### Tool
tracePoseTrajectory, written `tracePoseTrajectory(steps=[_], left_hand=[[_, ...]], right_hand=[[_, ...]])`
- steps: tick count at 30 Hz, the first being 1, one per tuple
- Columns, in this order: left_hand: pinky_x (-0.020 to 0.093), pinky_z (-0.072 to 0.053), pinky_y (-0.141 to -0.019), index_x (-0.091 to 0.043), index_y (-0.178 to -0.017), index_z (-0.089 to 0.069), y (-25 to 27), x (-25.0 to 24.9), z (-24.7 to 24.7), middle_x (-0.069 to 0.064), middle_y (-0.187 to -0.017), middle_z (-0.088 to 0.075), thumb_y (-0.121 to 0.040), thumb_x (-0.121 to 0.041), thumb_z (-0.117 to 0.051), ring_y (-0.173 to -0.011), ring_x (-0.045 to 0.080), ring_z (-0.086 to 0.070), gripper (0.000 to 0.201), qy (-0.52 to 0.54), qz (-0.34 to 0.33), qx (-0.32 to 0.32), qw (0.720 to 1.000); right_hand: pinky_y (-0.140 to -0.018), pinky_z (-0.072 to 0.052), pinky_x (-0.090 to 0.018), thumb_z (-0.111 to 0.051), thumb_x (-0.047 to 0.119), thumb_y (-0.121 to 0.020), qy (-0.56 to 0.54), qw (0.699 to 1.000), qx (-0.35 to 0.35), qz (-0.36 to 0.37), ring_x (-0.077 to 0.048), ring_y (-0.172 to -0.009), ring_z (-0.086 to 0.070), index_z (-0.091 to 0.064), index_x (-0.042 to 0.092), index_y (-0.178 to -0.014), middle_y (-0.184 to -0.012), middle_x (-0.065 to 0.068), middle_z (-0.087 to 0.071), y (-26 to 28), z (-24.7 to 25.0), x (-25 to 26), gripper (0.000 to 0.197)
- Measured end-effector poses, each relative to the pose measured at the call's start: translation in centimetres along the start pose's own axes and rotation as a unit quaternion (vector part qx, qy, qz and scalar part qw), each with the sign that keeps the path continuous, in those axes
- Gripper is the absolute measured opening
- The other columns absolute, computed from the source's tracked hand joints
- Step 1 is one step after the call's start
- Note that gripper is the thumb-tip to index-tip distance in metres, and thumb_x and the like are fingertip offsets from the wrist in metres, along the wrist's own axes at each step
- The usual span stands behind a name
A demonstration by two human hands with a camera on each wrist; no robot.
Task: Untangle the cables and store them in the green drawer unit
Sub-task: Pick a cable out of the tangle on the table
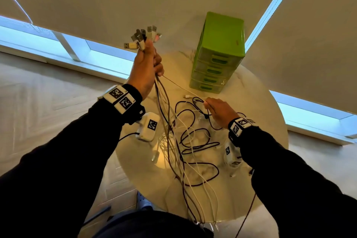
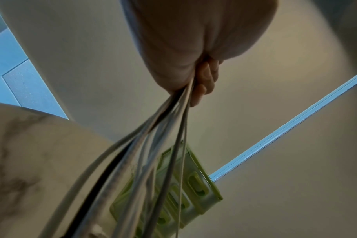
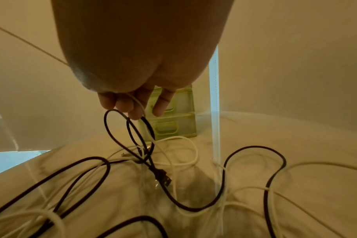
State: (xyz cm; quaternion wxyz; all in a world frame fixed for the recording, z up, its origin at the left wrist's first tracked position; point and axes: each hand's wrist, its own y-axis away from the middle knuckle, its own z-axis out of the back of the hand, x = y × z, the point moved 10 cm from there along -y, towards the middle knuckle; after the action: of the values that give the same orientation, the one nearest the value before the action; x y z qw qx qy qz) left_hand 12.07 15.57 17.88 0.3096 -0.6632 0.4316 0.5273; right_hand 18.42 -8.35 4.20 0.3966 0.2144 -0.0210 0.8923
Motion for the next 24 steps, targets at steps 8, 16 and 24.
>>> tracePoseTrajectory(steps=[8, 16, 24], left_hand=[[0.023, -0.031, -0.053, -0.019, -0.093, -0.055, 1.2, 4.8, -2.4, -0.002, -0.065, -0.042, -0.108, -0.044, -0.032, -0.056, 0.01, -0.037, 0.037, -0.159, 0.059, 0.029, 0.985], [0.029, -0.039, -0.06, -0.017, -0.068, -0.061, 1.4, 9.7, -4.7, 0.001, -0.065, -0.06, -0.105, -0.047, -0.038, -0.057, 0.015, -0.05, 0.053, -0.173, 0.172, 0.021, 0.97], [0.024, -0.025, -0.051, -0.024, -0.071, -0.038, -0.8, 5.3, -3.5, -0.012, -0.048, -0.034, -0.109, -0.036, -0.034, -0.048, 0.008, -0.033, 0.04, 0.004, 0.134, -0.039, 0.99]], right_hand=[[-0.069, -0.043, -0.035, -0.035, 0.033, -0.107, -0.122, 0.985, -0.119, -0.032, -0.03, -0.076, -0.056, -0.059, 0.009, -0.094, -0.085, -0.012, -0.064, -1.1, 5.1, 2.6, 0.037], [-0.068, -0.051, -0.038, -0.036, 0.035, -0.105, -0.062, 0.979, -0.156, 0.118, -0.023, -0.073, -0.065, -0.059, 0.014, -0.106, -0.087, -0.005, -0.071, 0.0, 4.9, 11.6, 0.031], [-0.073, -0.034, -0.035, -0.034, 0.034, -0.107, -0.114, 0.99, -0.057, 0.061, -0.014, -0.06, -0.043, -0.038, 0.029, -0.087, -0.061, 0.015, -0.042, 1.5, 0.2, 5.9, 0.021]])
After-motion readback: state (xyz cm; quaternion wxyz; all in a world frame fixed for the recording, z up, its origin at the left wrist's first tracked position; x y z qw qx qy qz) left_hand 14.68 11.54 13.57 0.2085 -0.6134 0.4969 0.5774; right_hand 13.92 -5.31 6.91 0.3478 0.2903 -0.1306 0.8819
